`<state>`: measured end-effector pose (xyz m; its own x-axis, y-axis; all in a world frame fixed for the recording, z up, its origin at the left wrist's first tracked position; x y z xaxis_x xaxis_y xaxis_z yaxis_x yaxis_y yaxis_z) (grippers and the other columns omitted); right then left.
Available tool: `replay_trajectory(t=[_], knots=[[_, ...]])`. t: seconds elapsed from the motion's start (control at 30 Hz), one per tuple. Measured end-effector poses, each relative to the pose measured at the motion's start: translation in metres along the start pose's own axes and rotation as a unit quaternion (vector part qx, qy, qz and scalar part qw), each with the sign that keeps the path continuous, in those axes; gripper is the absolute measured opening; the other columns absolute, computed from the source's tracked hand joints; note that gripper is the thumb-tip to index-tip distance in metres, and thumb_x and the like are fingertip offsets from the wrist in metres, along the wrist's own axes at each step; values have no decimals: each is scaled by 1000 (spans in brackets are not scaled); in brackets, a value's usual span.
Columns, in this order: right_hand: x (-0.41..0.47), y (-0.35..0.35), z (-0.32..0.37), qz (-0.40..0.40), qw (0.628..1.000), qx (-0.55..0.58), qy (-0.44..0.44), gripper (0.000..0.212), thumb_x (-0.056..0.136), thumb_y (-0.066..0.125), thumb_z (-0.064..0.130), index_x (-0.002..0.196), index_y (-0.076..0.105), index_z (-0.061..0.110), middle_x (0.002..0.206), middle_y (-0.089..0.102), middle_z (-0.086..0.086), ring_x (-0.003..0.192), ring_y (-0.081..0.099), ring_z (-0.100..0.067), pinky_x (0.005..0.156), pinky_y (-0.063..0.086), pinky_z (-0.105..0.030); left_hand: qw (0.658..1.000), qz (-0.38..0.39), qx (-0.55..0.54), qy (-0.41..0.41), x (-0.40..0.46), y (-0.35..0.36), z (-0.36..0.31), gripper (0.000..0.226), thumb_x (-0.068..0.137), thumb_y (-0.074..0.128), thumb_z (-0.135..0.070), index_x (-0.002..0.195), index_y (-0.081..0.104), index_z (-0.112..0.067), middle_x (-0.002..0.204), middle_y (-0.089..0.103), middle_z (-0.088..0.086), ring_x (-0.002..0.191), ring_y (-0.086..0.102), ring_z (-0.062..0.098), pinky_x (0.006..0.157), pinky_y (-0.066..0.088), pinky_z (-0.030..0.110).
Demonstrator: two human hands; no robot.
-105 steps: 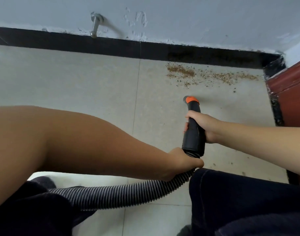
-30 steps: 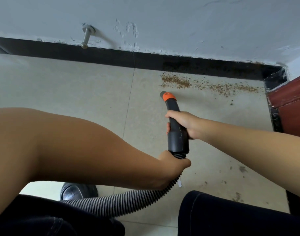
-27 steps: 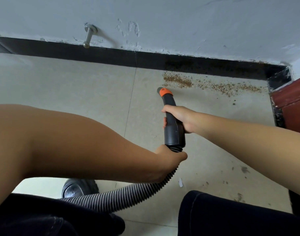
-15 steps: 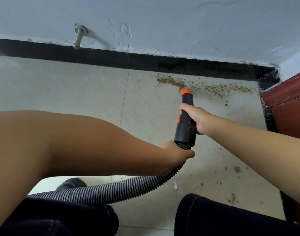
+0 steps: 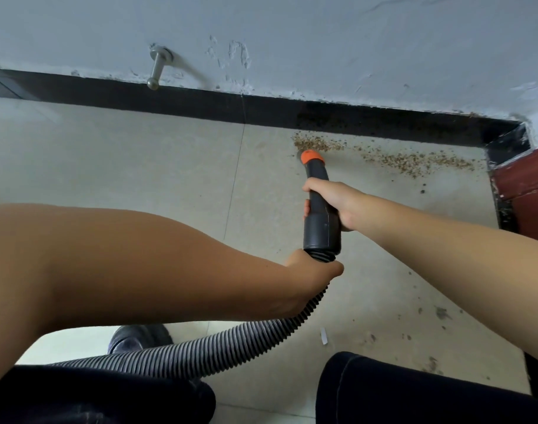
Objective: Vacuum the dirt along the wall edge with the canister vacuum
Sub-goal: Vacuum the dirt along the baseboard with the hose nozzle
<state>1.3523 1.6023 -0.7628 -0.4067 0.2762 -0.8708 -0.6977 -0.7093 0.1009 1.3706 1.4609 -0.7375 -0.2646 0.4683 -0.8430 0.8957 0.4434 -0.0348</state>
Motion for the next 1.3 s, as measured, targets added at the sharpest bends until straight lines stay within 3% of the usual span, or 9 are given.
replay_trajectory(t=[0.2,0.6,0.73,0.97,1.2,1.3], knots=[[4,18,6,25,1000,-11,-7,18,83,61,17,94,49,9,54,59,-4,43,57,-17,57,55,-27,999,-35,-5,5,3,-13,0,21,81,66,-20,93,51,-10,79,52,11,67,49,24,65,43,32],[-2,-65,1,-80,994,70,-29,17,82,62,17,91,49,11,54,61,-3,46,58,-17,67,54,-35,998,38,46,27,17,32,-23,27,81,67,-21,101,55,-8,79,53,10,70,50,24,65,43,31],[1,-61,10,-62,994,86,-30,18,83,63,16,93,48,11,55,60,-3,45,59,-16,60,55,-30,999,30,33,26,20,28,-28,29,82,66,-20,105,55,-7,77,51,8,67,49,23,62,42,29],[13,-14,15,-10,999,34,-22,16,83,62,16,89,49,10,53,59,-4,45,57,-17,60,54,-31,1000,-11,-1,22,17,2,-15,24,83,65,-19,99,50,-9,82,51,11,71,48,25,65,42,31],[18,10,24,11,1000,1,-22,17,81,63,18,88,49,11,55,59,-3,47,57,-17,67,53,-33,999,-41,-13,26,19,-14,-16,21,82,66,-19,94,50,-10,79,51,10,71,48,24,66,42,33],[17,-2,23,-4,999,26,-26,18,81,63,17,89,49,11,54,59,-3,46,57,-16,68,54,-33,999,-26,-1,25,22,-10,-18,26,82,66,-21,100,54,-8,80,52,10,71,50,25,67,44,33]])
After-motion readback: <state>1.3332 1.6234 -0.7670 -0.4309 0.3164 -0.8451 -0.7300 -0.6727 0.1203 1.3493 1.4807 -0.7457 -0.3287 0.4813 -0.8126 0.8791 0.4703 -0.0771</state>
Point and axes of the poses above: each hand's wrist, its own x-axis towards the middle knuckle, its own y-axis out of the palm, z = x × y, the point moved 3 cm from there along x, towards the middle knuckle
